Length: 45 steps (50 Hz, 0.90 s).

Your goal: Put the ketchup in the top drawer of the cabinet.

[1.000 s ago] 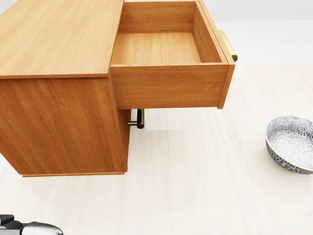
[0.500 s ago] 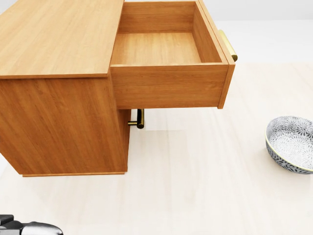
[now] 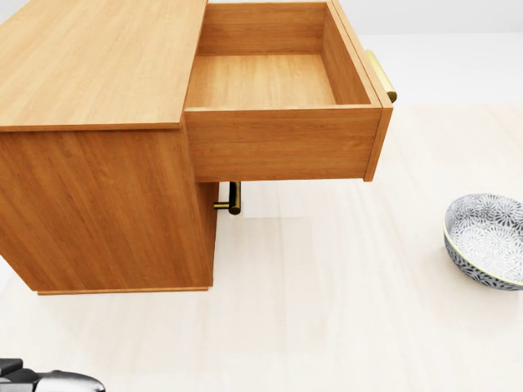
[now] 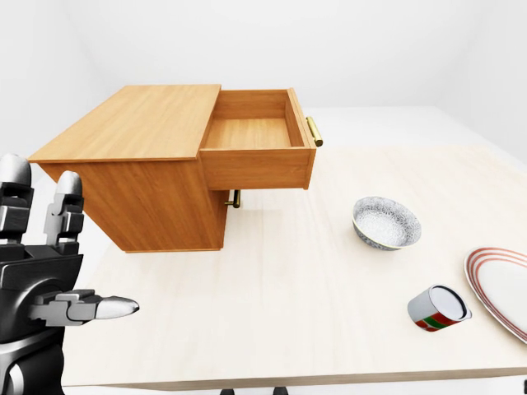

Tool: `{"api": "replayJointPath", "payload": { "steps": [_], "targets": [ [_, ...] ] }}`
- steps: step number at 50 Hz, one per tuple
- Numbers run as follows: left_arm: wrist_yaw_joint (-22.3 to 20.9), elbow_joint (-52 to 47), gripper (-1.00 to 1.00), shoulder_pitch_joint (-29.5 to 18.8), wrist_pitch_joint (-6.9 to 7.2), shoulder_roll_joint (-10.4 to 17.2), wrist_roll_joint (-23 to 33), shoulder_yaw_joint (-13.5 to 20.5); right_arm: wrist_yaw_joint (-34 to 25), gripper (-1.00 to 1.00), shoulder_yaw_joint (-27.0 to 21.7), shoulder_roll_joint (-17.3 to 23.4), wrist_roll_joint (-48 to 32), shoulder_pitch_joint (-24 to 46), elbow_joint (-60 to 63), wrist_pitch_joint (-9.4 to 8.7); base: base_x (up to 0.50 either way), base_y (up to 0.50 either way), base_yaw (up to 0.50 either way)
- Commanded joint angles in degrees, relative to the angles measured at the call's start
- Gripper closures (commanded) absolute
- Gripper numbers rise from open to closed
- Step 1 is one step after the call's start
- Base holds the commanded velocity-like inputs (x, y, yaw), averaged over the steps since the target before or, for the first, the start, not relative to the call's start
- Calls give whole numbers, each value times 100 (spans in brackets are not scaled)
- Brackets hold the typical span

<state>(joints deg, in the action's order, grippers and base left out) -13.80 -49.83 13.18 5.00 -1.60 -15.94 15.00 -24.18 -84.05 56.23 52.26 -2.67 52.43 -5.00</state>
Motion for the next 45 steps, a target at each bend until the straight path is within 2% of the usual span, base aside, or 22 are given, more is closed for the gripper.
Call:
{"api": "replayJointPath", "payload": {
  "steps": [1,6,11,20,26,32,45],
  "targets": [
    [0,13,-100,5,0,-2,16,-14,-1582,-95,834,-466,-3629,299,-81,0,0,0,0],
    [-5,49,-100,10,0,-6,37,-29,-1582,-94,1058,-489,-4847,519,-286,0,0,0,0],
    [-4,40,-100,18,0,-2,31,-28,-1582,-95,1209,-574,-5712,593,-374,0,0,0,0],
    [1,36,-100,1,0,5,31,-29,-1582,-95,1431,-950,-6732,578,-590,0,0,0,0],
    [-12,57,-100,23,0,-4,48,-52,-1582,-95,1500,-1035,-7014,633,-725,0,0,0,0],
    [-4,23,-100,25,0,-4,24,-23,-1582,-95,1697,-1423,-7204,528,-717,0,0,0,0],
    [6,74,-100,4,0,0,52,-48,-1582,-94,1746,-2148,-7301,216,-944,0,0,0,0]
  ]
}}
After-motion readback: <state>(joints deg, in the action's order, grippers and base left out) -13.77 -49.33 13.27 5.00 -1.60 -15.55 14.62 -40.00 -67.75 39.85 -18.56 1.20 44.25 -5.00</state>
